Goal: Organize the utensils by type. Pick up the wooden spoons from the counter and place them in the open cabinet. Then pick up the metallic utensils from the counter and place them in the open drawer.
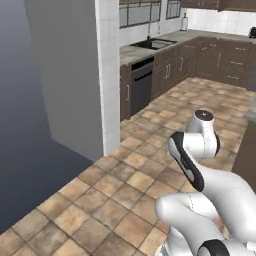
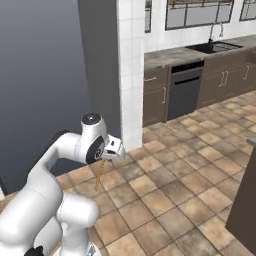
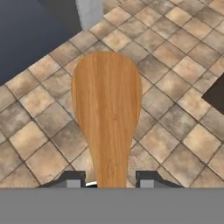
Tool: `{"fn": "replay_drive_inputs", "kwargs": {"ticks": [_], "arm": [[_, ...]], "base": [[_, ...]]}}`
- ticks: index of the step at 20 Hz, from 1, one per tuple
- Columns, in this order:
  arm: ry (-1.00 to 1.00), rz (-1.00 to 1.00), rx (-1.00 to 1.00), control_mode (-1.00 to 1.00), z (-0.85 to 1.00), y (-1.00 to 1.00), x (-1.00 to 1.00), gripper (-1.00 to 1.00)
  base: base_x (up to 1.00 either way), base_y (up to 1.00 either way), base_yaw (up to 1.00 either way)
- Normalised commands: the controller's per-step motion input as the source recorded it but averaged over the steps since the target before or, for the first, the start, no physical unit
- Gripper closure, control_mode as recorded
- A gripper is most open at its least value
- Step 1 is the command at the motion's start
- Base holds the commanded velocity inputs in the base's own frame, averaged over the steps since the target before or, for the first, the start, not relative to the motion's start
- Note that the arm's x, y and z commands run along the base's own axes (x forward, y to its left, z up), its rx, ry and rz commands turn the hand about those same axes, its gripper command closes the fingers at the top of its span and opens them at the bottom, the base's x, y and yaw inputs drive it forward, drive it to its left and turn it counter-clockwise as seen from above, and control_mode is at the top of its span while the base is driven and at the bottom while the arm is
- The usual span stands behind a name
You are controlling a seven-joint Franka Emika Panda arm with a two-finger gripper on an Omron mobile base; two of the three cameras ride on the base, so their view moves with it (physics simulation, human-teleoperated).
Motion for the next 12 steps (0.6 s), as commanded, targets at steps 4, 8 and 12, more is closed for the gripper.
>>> {"fn": "replay_drive_inputs", "kwargs": {"ticks": [4,8,12], "arm": [[0.00,0.00,0.00,1.00,0.00,0.00,0.00,1.00],[0.00,0.00,0.00,1.00,0.00,0.00,0.00,1.00],[0.00,0.00,0.00,1.00,0.00,0.00,0.00,1.00]], "base": [[0.32,0.00,-0.83],[0.49,0.17,-0.48],[0.58,0.11,-0.14]]}}
